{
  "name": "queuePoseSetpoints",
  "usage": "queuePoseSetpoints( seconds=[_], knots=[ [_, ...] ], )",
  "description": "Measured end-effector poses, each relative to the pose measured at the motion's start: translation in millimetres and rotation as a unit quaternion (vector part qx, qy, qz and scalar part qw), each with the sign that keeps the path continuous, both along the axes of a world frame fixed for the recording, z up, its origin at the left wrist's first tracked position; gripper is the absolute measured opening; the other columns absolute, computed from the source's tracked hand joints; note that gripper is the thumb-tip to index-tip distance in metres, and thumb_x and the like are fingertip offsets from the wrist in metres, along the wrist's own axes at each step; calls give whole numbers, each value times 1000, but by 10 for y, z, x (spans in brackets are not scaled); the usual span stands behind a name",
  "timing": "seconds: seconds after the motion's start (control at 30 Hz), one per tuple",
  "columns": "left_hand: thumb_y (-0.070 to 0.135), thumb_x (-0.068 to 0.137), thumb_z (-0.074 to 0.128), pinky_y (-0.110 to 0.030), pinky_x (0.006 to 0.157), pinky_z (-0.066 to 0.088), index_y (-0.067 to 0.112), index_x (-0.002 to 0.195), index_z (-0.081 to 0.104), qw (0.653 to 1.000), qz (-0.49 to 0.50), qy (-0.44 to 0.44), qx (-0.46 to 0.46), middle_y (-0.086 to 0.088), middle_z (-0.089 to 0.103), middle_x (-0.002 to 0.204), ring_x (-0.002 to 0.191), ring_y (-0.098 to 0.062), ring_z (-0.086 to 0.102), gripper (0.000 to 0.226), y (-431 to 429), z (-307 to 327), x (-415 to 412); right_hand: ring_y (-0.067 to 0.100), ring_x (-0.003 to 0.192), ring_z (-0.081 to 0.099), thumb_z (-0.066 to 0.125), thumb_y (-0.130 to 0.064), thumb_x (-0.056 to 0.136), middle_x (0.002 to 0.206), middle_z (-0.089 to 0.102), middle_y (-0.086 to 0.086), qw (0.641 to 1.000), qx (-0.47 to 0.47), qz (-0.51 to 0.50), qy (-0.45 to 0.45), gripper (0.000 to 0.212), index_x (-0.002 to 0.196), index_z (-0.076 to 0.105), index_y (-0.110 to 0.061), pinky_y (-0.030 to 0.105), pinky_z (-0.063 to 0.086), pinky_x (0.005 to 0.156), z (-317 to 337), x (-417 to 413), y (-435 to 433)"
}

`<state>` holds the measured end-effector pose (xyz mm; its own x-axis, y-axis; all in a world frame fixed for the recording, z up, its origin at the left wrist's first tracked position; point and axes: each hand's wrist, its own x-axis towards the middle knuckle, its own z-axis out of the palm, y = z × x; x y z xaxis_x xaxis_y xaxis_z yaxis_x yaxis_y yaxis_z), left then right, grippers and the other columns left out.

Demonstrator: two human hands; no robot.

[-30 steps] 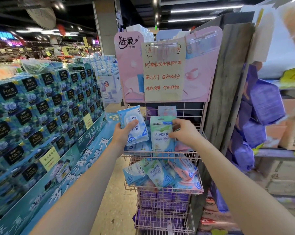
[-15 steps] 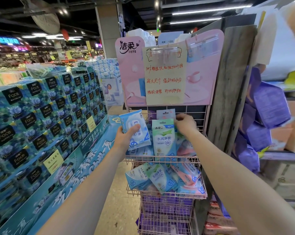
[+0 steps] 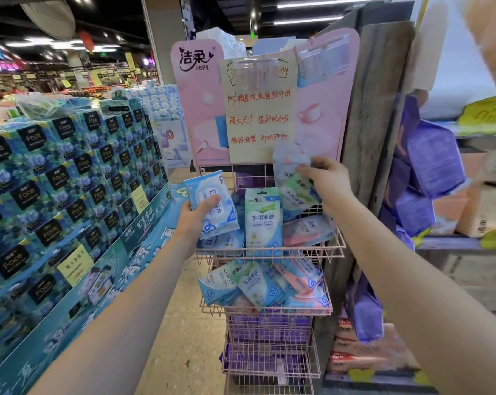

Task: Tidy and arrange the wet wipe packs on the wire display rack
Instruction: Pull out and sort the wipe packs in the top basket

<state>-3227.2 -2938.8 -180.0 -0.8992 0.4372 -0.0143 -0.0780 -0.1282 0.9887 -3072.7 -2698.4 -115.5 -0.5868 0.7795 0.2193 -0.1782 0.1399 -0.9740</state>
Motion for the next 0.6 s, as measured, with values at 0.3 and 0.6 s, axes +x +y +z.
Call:
queuePoseSetpoints(
  seconds=[0.3,0.6],
  knots=[
    [31,93,75,-28,70,50,25,126,46,1000,12,3,-9,1,68,115,93,-11,68,44,16,-9,9,34,101,72,76,-2,82,104,75,12,997,-34,68,-19,19,91,75,-19,53,57,95,47,-270,-154],
    [33,91,77,-29,72,54,22,132,49,1000,2,-10,-9,-5,71,124,100,-18,72,52,-4,-24,-16,31,109,69,76,-6,83,111,75,11,988,-23,130,-82,15,91,72,-18,46,55,100,150,-573,-334]
  ],
)
